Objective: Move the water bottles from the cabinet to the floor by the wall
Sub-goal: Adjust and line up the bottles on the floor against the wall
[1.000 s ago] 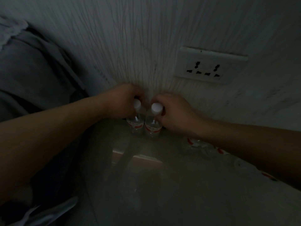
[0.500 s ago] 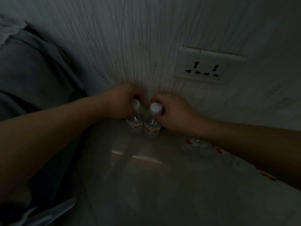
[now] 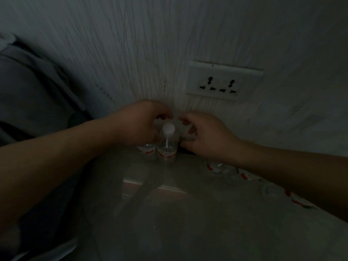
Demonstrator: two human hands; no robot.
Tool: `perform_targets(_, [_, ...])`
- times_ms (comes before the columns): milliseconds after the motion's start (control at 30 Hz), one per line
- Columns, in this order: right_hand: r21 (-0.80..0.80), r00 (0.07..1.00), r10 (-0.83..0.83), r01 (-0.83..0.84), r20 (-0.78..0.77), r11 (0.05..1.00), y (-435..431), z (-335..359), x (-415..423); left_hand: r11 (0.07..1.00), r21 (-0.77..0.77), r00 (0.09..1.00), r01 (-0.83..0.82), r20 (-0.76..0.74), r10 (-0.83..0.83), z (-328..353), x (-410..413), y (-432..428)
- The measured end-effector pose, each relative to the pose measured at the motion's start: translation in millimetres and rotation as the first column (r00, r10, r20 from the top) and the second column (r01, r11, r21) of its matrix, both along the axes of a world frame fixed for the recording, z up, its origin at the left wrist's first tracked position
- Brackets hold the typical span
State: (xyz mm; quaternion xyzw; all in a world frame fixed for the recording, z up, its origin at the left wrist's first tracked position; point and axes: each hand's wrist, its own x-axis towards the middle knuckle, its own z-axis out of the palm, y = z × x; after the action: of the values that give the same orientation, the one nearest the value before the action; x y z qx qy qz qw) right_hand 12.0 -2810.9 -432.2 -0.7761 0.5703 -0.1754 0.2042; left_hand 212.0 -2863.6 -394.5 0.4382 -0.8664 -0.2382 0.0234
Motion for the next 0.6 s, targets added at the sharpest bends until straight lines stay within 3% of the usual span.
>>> perform_targets(200, [0.062,0.998,-0.002,0.005,-0.06,0.998,15.7,9.0,-30.0,0.997,0.024,0.997,0.067,-0.028,-0.066,7.7,-24.4,19.3])
perform_targets(333, [0.05,0.997,-0.016,0.02,-0.08,0.999,25.4,14.1,-53.9,0.987,0.001,0.987,0.161,0.003,-0.161,10.1,-53.7,28.3])
perform_targets(600, [-0.008,0.986,-0.031,0.03,-0.164,1.0,48.8,14.4,-108.4,0.973,0.042,0.972,0.226,-0.074,-0.223,2.5,-104.2,38.7])
